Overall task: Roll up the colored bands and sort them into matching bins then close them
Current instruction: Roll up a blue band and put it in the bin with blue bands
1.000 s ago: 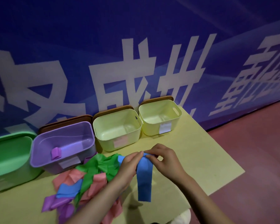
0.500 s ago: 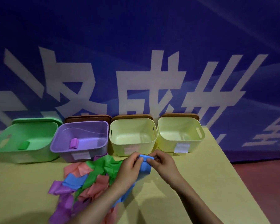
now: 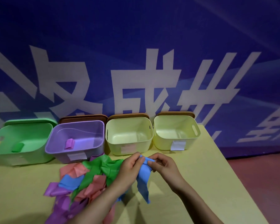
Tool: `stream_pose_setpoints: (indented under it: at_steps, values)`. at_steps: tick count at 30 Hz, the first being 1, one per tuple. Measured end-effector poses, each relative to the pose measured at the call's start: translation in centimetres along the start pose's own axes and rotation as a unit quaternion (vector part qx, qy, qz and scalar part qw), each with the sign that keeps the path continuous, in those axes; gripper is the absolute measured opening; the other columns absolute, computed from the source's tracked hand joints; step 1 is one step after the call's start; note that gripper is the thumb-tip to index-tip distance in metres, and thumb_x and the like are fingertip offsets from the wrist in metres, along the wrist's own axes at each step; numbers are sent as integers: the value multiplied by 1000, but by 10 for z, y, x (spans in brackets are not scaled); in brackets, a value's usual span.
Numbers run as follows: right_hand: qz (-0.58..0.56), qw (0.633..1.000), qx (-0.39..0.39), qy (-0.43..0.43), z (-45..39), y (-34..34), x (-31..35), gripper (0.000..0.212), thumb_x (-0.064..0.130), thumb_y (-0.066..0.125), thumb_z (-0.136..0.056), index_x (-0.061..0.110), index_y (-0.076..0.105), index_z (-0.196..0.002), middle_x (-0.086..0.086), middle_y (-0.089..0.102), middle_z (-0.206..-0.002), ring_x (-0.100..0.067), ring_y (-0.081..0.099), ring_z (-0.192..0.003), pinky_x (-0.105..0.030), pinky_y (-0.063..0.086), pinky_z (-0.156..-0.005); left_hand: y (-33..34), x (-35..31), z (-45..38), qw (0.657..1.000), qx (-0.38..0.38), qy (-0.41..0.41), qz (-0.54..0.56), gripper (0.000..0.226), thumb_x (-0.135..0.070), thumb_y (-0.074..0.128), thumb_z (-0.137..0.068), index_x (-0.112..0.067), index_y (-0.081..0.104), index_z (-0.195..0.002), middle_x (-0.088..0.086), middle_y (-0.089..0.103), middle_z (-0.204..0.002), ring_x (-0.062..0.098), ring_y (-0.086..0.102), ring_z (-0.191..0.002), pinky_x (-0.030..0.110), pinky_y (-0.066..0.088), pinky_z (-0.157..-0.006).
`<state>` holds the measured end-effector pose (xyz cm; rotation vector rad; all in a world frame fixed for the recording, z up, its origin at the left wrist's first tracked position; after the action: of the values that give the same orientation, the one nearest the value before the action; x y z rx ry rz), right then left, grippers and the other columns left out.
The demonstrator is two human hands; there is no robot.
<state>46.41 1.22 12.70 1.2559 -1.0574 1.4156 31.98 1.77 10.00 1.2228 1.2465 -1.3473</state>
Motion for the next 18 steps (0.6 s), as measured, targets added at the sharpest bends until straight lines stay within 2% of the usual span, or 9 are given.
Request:
stream_pose_setpoints:
  at_steps: [2, 5, 7, 9, 11, 15, 18]
  values:
    - [-9, 1000, -19, -10, 5, 8, 0, 1, 4, 67, -84, 3, 67, -83, 1, 63, -69, -6, 54, -63, -19, 44, -63, -5, -3, 4, 1000, 8, -8, 26, 29, -17, 56, -94, -17, 46, -67, -7, 40, -61, 8, 37, -61, 24, 30, -56]
    - [11, 998, -53, -39, 7, 21, 2, 12, -3, 64, -86, 6, 69, -82, 2, 67, -72, -6, 59, -67, -18, 46, -66, -17, -6, 8, 990, 21, -78, 113, 26, -45, 65, -77, -22, 61, -68, 3, 52, -69, 16, 46, -70, 30, 34, -65]
    - [54, 992, -79, -76, 7, 29, 7, 17, -3, 65, -85, 12, 71, -82, 3, 70, -76, -5, 61, -71, -18, 46, -69, -25, -3, 11, 977, 35, -137, 158, 40, -55, 68, -68, -20, 74, -86, 12, 64, -85, 23, 56, -81, 37, 36, -74]
    - [129, 979, -99, -127, 7, 34, 11, 24, 1, 67, -84, 24, 72, -83, 9, 69, -81, -4, 61, -73, -18, 45, -69, -32, -2, 14, 966, 50, -170, 190, 46, -53, 71, -69, -17, 76, -98, 16, 69, -97, 26, 61, -90, 39, 39, -81]
    - [200, 957, -110, -179, 8, 38, 15, 25, 6, 67, -83, 31, 72, -87, 11, 67, -81, -7, 61, -75, -18, 46, -68, -38, -4, 14, 963, 59, -169, 200, 42, -45, 75, -74, -12, 75, -100, 20, 69, -101, 28, 62, -92, 43, 42, -84]
    - [245, 934, -116, -233, 12, 44, 18, 22, 14, 68, -81, 27, 75, -97, 13, 63, -80, -4, 58, -74, -14, 43, -71, -45, -9, 16, 962, 55, -147, 225, 33, -37, 67, -77, -9, 77, -91, 19, 70, -99, 27, 63, -93, 41, 42, -89]
    - [244, 939, -108, -218, 13, 48, 17, 24, 13, 68, -82, 27, 76, -100, 11, 65, -84, -5, 61, -78, -14, 44, -74, -49, -5, 18, 969, 60, -135, 200, 38, -46, 73, -72, -14, 74, -93, 17, 61, -95, 28, 51, -88, 39, 35, -76]
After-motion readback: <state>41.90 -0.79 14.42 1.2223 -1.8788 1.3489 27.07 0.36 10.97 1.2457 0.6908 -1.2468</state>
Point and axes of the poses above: each hand's wrist, its own z-axis away from the middle knuckle, its own y-axis out of the palm, x = y × z, the point moved 3 cm from there along -z, towards the middle knuckle
